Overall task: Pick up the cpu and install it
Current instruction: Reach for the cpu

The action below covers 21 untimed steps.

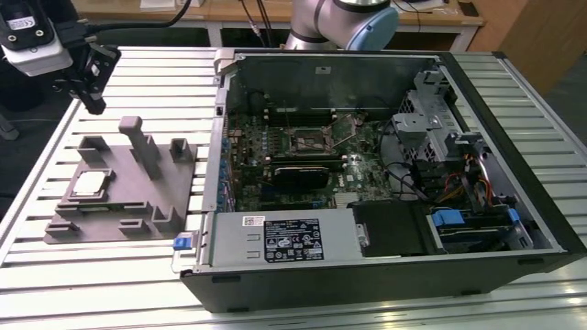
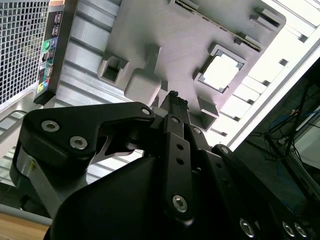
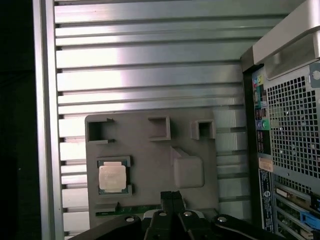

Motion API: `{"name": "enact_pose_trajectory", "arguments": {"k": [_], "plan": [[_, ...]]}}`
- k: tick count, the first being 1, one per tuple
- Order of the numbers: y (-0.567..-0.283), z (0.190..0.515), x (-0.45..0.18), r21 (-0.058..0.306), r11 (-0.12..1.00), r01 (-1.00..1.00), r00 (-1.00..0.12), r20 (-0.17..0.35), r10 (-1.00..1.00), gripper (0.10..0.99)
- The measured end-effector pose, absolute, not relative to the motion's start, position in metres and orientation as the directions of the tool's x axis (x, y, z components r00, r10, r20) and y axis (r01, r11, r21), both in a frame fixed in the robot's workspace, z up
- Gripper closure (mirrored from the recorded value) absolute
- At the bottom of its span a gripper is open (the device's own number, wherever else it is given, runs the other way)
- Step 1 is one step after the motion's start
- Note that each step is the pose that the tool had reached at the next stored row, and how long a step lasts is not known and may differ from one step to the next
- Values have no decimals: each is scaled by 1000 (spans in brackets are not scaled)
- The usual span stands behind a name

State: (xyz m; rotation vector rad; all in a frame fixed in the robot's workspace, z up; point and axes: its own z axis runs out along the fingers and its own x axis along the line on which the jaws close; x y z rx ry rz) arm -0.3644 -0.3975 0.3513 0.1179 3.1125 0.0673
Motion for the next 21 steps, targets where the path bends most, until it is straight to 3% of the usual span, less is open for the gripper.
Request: {"name": "enact_pose_trajectory", "arguments": {"k": [21], "plan": [[-397,336,-383,44,996,75,-997,-24,76,980]]}}
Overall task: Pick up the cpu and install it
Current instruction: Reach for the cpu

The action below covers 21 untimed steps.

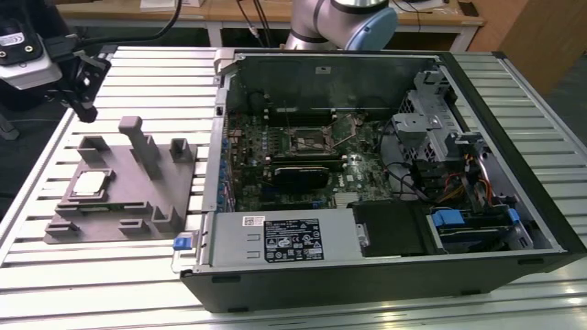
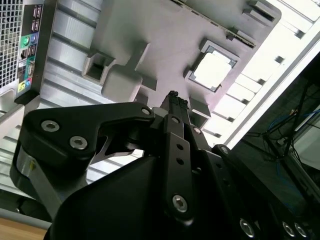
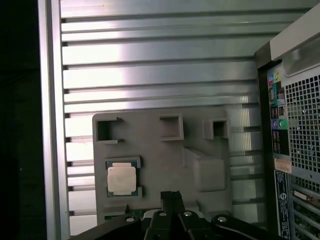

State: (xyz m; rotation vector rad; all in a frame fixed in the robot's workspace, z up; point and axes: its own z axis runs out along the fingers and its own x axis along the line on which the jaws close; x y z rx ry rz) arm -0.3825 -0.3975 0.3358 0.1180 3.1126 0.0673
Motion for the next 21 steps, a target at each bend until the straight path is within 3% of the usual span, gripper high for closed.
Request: {"name": "enact_pose_trajectory", "arguments": {"k": [21], "plan": [[-397,315,-405,44,996,75,-997,-25,76,980]]}}
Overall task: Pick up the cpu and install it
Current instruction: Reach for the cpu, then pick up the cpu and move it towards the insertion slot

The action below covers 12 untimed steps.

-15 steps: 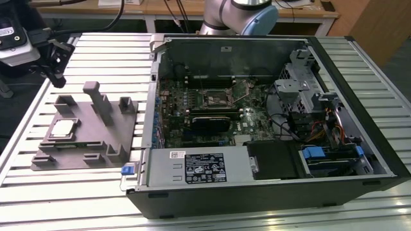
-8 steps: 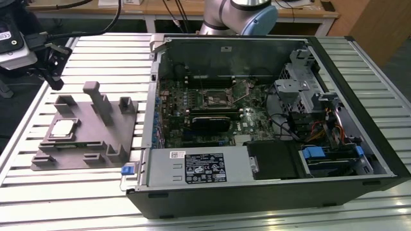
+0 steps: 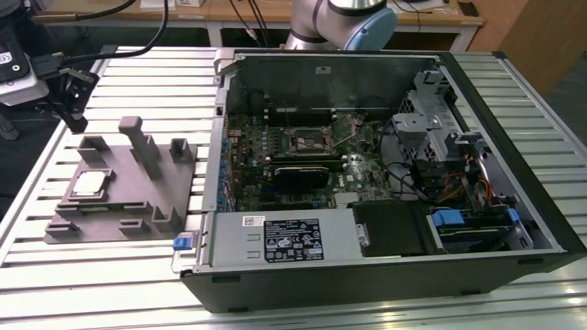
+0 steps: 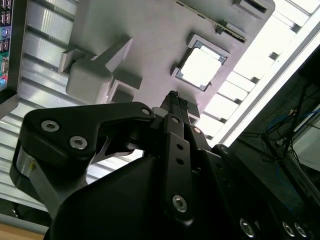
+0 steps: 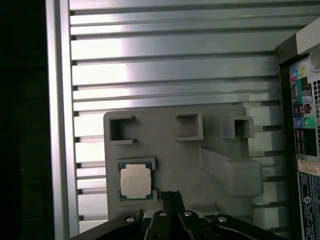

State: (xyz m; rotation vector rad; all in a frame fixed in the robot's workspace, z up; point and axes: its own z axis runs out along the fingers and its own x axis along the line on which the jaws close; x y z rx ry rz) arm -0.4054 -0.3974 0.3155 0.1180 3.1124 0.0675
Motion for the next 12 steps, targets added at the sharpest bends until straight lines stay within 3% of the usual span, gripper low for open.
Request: {"name": "enact_pose_trajectory", "arguments": {"k": [12], "plan": [[-397,305,-408,44,996,75,-997,-24,76,980]]}}
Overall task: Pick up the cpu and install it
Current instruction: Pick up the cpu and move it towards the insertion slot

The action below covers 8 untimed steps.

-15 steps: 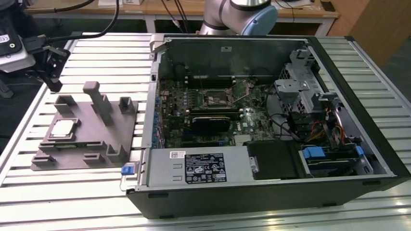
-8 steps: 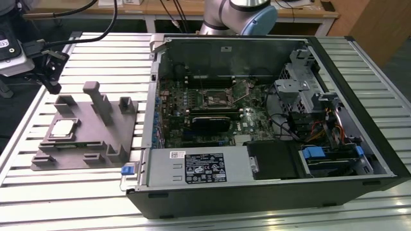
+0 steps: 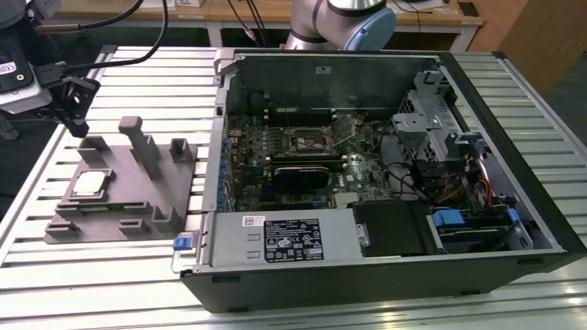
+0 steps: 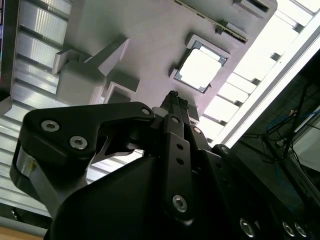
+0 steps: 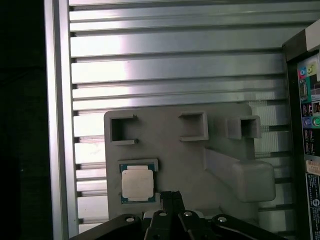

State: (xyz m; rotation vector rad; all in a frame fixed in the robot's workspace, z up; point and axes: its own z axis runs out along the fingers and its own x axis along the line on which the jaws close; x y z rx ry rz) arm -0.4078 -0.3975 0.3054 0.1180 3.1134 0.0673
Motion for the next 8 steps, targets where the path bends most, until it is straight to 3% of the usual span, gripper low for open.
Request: {"name": "enact_pose_trajectory", "arguments": {"k": [8], "plan": [[-397,303,-408,44,996,75,-997,-24,76,980]]}}
